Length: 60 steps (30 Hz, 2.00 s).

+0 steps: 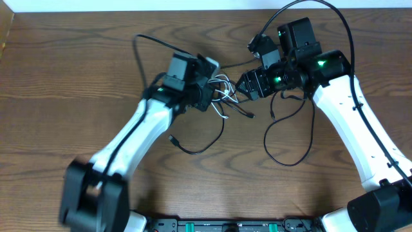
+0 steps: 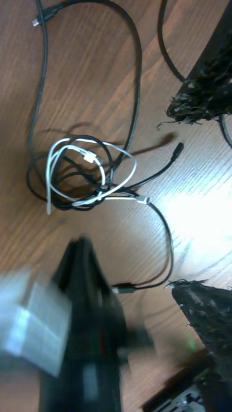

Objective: Untangle cables

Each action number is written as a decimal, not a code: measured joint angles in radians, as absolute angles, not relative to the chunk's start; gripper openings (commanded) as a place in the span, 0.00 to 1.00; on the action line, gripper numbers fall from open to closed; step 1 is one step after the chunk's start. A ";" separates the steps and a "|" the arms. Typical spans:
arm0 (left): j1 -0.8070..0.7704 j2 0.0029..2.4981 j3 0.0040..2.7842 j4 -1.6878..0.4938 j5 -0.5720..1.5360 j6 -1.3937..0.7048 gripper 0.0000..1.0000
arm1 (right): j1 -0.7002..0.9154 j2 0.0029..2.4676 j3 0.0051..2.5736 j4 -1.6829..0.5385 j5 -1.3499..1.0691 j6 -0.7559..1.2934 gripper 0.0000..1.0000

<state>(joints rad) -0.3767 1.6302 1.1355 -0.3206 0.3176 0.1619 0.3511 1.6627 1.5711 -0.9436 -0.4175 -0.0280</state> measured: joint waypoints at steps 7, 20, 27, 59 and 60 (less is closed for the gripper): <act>-0.377 1.449 1.135 -0.369 0.331 0.093 0.08 | 0.351 1.750 1.571 -0.879 -0.418 0.077 0.69; -0.377 1.438 1.135 -0.442 0.331 0.074 0.11 | 0.351 2.015 1.569 -0.738 -0.421 0.301 0.45; -0.377 1.438 1.135 -0.454 0.331 0.074 0.11 | 0.352 2.135 1.568 -0.672 -0.474 0.370 0.33; -0.365 1.438 1.135 -0.464 0.381 0.083 0.27 | 0.307 1.782 1.567 -0.971 -0.757 -0.450 0.01; -0.356 1.438 1.135 -0.464 0.402 0.089 0.30 | 0.295 1.782 1.567 -0.979 -0.781 -0.480 0.01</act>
